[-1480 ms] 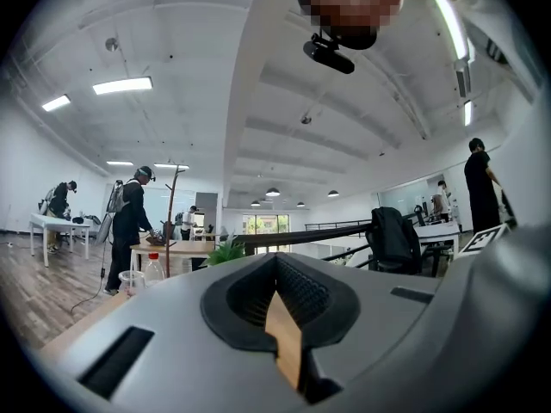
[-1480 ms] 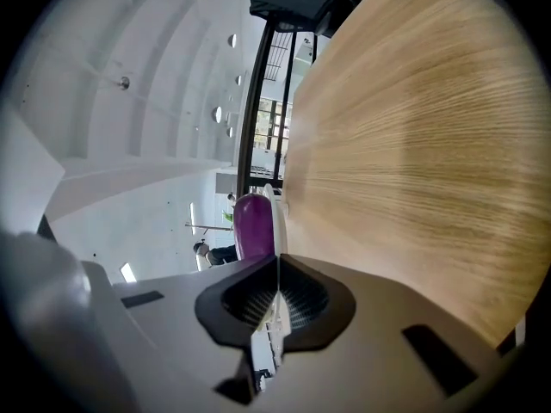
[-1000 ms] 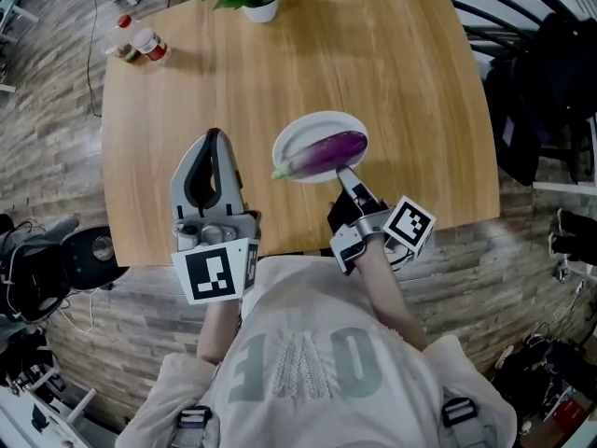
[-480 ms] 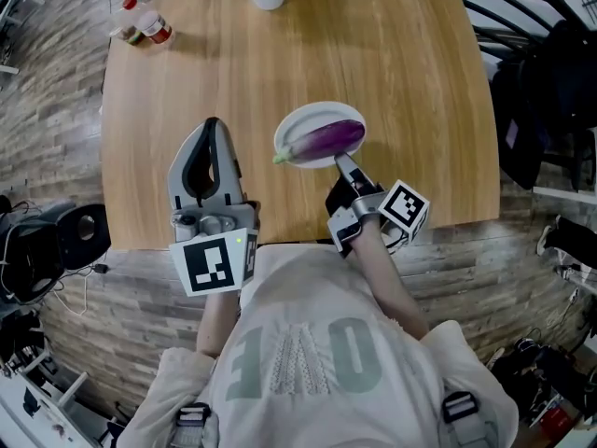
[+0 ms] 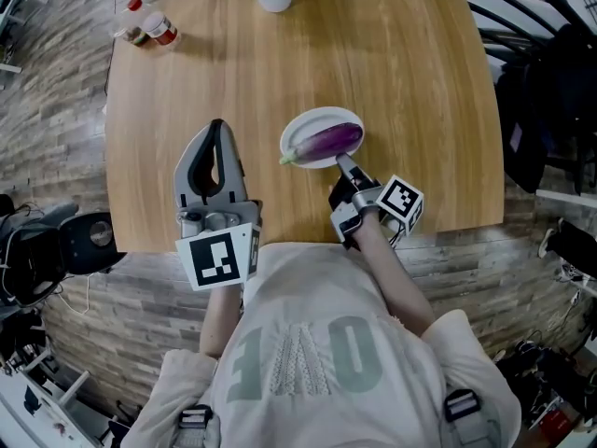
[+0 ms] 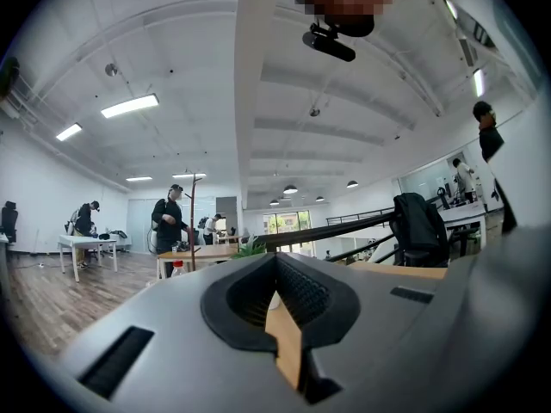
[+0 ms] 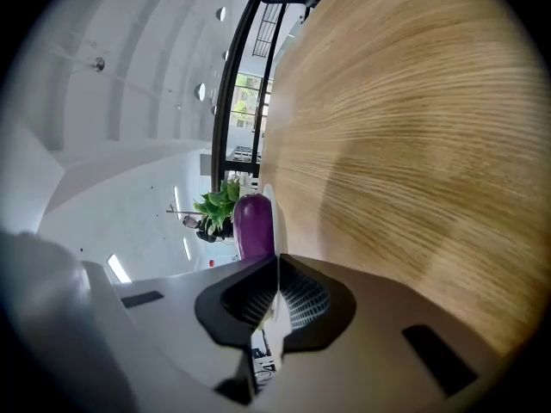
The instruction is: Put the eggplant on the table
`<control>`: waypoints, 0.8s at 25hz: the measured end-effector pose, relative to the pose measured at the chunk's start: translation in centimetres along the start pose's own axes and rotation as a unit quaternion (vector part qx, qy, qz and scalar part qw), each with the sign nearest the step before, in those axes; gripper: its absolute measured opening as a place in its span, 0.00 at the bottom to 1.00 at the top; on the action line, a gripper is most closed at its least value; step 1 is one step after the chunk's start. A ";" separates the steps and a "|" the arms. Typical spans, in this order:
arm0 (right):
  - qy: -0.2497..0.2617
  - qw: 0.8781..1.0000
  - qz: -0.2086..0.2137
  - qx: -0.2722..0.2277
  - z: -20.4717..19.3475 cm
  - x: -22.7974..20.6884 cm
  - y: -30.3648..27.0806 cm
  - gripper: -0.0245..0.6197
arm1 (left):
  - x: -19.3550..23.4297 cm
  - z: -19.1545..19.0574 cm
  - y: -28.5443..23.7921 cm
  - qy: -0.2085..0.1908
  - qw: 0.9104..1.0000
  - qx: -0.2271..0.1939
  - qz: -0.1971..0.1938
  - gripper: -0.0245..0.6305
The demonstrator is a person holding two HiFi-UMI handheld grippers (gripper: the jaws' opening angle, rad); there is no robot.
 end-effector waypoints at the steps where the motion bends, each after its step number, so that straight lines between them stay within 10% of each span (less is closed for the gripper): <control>1: 0.000 1.000 0.003 0.001 0.1 -0.2 -0.3 0.08 | 0.2 -0.1 -0.1 0.001 1.000 0.004 0.002 0.05; 20: -0.016 0.999 -0.041 0.014 0.0 -2.8 -2.2 0.08 | 1.2 -1.3 -1.3 0.012 1.000 0.019 0.014 0.05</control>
Point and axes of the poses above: the fingertips, and each gripper's own axes: y backward along the fingers, x to its left, z out of its top, the point moved 8 cm from there along y, backward along the fingers, and after that the axes turned 13 degrees about x, right-handed, at the moved point
